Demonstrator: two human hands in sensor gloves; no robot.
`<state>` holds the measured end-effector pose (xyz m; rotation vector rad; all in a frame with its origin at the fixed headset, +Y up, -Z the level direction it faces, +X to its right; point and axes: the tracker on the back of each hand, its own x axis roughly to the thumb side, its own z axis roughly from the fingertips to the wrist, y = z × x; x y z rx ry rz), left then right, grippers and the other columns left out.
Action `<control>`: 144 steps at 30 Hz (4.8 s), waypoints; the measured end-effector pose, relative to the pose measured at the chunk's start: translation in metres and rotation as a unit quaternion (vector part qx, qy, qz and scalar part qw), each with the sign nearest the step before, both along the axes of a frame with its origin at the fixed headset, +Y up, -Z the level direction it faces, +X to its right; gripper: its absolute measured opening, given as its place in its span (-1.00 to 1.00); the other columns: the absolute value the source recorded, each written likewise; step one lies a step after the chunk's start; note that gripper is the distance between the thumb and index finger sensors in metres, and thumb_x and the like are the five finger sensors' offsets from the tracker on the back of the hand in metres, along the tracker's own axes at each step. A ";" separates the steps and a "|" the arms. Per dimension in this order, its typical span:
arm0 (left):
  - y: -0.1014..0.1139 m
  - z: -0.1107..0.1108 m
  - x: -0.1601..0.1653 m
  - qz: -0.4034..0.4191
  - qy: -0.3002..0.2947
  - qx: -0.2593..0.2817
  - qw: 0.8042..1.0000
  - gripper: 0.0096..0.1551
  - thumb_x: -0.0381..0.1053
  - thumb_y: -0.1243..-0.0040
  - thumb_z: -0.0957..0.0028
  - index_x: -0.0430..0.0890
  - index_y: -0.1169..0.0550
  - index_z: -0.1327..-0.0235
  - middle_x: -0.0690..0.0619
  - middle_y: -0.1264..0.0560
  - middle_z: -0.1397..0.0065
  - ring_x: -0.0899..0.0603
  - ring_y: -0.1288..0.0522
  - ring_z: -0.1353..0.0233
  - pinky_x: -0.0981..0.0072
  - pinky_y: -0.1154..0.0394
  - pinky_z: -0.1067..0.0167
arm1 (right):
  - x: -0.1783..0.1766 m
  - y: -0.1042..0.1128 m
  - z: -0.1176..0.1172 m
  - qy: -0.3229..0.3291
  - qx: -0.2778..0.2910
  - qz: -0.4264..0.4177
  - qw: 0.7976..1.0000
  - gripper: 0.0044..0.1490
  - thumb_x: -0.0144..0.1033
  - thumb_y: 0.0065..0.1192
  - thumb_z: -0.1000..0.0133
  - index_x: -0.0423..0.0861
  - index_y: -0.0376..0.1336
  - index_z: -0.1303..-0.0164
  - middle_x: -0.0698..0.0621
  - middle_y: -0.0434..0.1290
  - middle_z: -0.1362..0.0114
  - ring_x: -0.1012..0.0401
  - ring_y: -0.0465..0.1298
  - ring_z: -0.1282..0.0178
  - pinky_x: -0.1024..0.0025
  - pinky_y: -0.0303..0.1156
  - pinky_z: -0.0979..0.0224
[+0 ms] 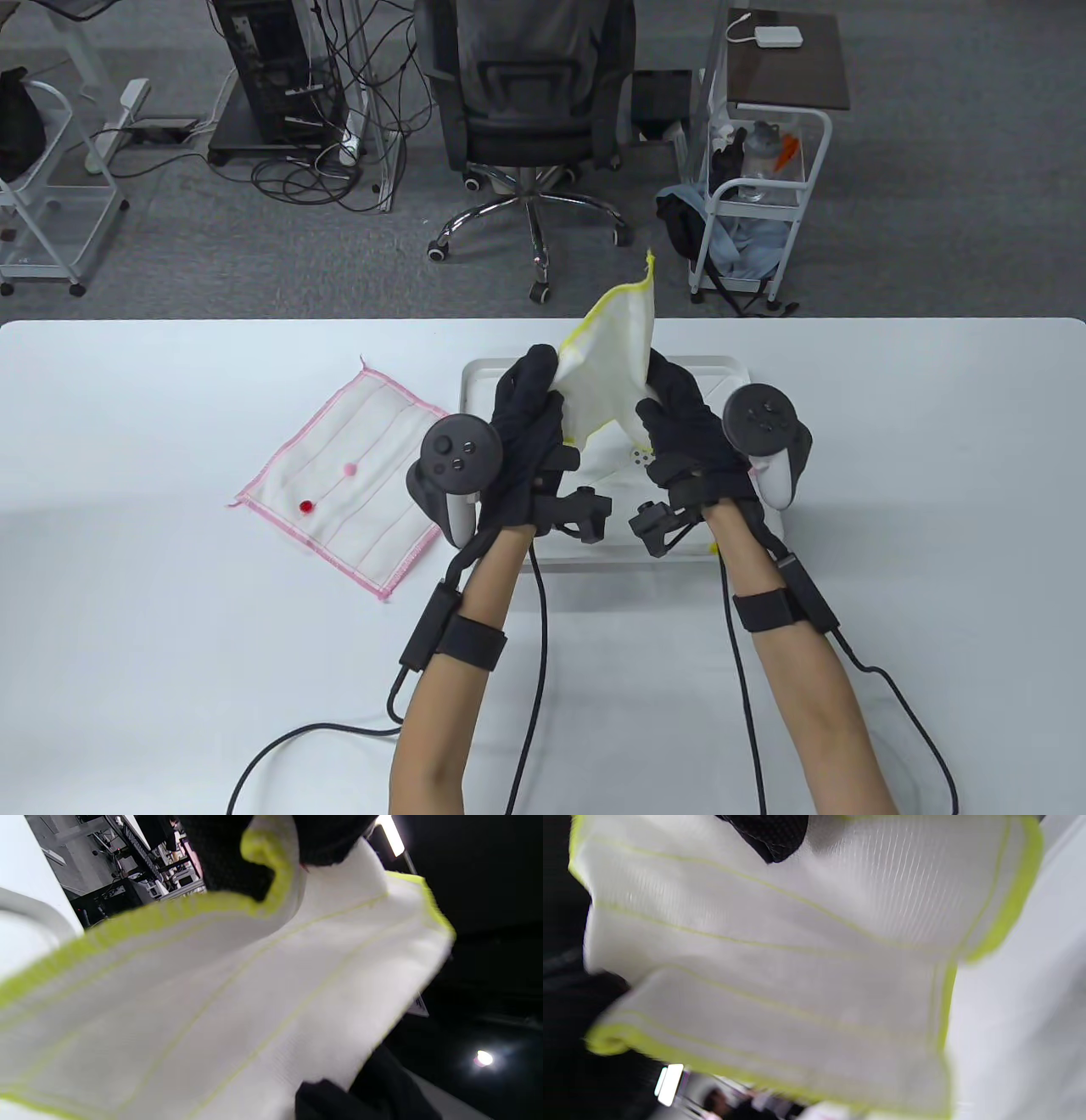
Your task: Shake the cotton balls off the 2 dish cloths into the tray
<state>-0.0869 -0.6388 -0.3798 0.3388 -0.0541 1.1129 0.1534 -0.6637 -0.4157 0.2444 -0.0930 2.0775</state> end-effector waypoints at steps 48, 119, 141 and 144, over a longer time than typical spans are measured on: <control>-0.093 0.130 -0.077 -0.540 0.000 -0.104 0.835 -0.04 0.57 0.29 -0.07 0.26 0.21 -0.65 0.01 0.30 -0.76 -0.35 0.26 -0.69 -0.49 0.20 -0.46 | 0.300 -0.095 0.068 -0.441 -0.165 -0.296 0.831 -0.38 -0.45 0.12 -0.21 -0.08 0.10 -0.51 -0.25 0.21 -0.55 -0.05 0.54 -0.23 0.25 0.61 -0.19; -0.133 0.083 -0.155 -0.511 -0.077 -0.417 0.748 -0.04 0.54 0.34 -0.06 0.21 0.29 -0.58 0.07 0.45 -0.67 -0.17 0.44 -0.63 -0.10 0.29 -0.56 | 0.151 -0.096 0.176 0.022 -0.105 0.493 0.864 -0.03 0.29 -0.18 -0.11 0.21 -0.40 -0.60 0.04 -0.66 -0.63 -0.04 -0.63 -0.57 -0.22 -0.31 -0.64; -0.136 0.125 -0.109 -0.527 -0.128 -0.438 0.717 0.01 0.51 0.43 -0.09 0.07 0.38 -0.56 -0.03 0.61 -0.55 -0.26 0.53 -0.54 -0.13 0.28 -0.55 | 0.141 -0.098 0.179 0.042 -0.087 0.506 0.857 -0.03 0.30 -0.19 -0.11 0.21 -0.39 -0.60 0.02 -0.66 -0.63 -0.05 -0.62 -0.57 -0.22 -0.30 -0.64; -0.136 0.130 -0.101 -0.526 -0.151 -0.442 0.711 0.01 0.51 0.43 -0.09 0.06 0.39 -0.56 -0.04 0.60 -0.55 -0.26 0.53 -0.54 -0.13 0.28 -0.54 | 0.141 -0.098 0.179 0.043 -0.087 0.506 0.857 -0.03 0.30 -0.19 -0.11 0.21 -0.39 -0.60 0.04 -0.66 -0.63 -0.05 -0.62 -0.57 -0.22 -0.30 -0.64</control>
